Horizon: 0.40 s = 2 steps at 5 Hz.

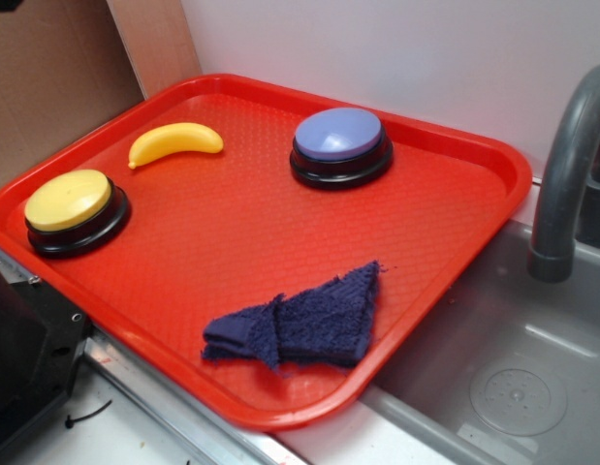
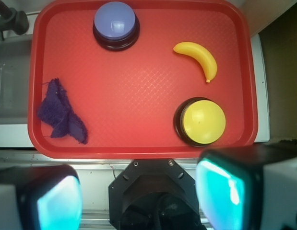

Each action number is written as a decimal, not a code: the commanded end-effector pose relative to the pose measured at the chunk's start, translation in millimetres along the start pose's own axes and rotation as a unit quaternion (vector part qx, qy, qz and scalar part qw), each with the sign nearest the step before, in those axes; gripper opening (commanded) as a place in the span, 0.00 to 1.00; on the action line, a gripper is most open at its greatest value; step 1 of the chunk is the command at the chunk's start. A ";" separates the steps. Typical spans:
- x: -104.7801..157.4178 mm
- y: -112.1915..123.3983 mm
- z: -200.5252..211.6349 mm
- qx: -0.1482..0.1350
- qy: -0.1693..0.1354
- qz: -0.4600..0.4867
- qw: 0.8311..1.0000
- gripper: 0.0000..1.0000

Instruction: Push the purple button.

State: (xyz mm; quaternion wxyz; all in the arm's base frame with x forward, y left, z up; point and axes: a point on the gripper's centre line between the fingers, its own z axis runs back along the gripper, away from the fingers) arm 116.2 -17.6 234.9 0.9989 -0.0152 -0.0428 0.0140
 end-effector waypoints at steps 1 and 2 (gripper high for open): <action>0.0 0.0 0.0 0.000 0.000 0.000 1.000 1.00; 47.8 2.6 -29.2 0.002 -0.024 -0.004 1.000 1.00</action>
